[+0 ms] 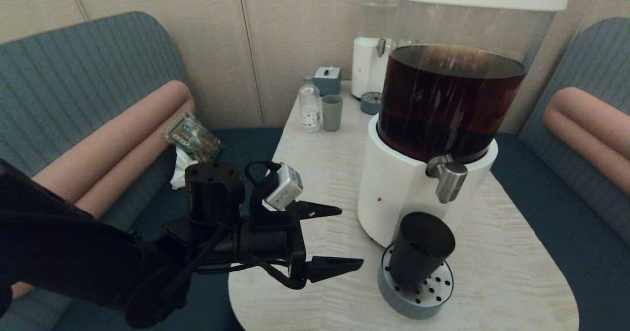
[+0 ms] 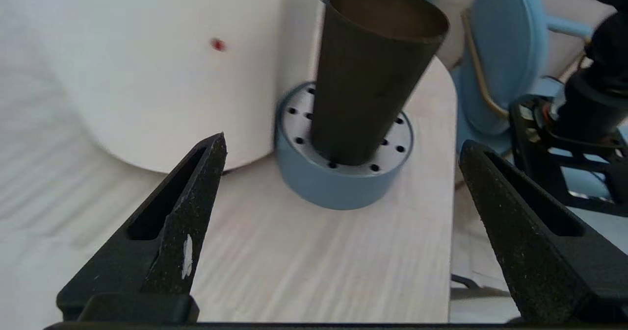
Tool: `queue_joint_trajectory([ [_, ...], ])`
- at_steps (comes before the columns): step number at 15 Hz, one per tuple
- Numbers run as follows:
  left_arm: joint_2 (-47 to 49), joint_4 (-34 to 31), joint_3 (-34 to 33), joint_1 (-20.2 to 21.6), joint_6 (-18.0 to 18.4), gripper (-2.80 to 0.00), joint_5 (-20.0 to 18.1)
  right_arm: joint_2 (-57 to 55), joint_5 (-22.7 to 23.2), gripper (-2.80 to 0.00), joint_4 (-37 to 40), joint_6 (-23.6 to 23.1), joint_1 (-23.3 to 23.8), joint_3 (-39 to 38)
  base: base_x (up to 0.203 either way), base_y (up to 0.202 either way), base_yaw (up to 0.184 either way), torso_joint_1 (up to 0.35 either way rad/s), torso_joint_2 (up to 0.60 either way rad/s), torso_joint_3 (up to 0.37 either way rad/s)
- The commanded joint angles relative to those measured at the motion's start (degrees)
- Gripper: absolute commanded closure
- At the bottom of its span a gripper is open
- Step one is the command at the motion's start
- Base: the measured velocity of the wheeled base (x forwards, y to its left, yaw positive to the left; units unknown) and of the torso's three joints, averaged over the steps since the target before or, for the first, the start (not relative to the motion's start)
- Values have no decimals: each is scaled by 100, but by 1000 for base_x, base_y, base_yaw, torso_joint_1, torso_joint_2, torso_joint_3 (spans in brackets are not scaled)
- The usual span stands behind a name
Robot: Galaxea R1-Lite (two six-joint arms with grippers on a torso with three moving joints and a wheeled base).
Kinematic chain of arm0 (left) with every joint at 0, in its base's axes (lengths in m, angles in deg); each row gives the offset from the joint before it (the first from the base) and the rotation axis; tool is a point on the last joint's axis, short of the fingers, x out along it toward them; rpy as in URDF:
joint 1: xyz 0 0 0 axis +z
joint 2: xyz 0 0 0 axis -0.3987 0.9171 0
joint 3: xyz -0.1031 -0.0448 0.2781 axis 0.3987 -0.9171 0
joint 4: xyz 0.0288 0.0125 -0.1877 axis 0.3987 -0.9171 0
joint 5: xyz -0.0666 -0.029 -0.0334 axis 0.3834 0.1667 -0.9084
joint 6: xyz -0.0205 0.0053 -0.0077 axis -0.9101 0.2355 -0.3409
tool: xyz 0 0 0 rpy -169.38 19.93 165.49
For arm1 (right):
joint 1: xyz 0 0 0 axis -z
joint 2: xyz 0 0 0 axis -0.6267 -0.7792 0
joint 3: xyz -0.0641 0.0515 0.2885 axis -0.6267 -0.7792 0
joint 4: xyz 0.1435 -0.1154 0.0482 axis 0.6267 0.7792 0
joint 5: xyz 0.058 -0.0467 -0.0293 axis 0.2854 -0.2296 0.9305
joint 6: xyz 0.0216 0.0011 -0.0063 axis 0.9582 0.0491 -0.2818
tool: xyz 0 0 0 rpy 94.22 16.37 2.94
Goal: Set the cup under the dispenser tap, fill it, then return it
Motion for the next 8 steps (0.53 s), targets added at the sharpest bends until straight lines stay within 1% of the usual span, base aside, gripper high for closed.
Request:
queue_joint_trajectory([
  [1, 176, 69, 40, -66, -15, -280, -23, -6, 2, 0, 2, 3, 0, 1, 0, 0, 0, 0, 0, 0],
  [3, 284, 75, 130, -73, -32, -280, -25, -2, 2, 0, 2, 2, -1, 1, 0, 0, 0, 0, 0, 0],
  [8, 373, 112, 234, -302, -67, -280, -16, -6, 2, 0, 2, -4, 0, 1, 0, 0, 0, 0, 0, 0],
])
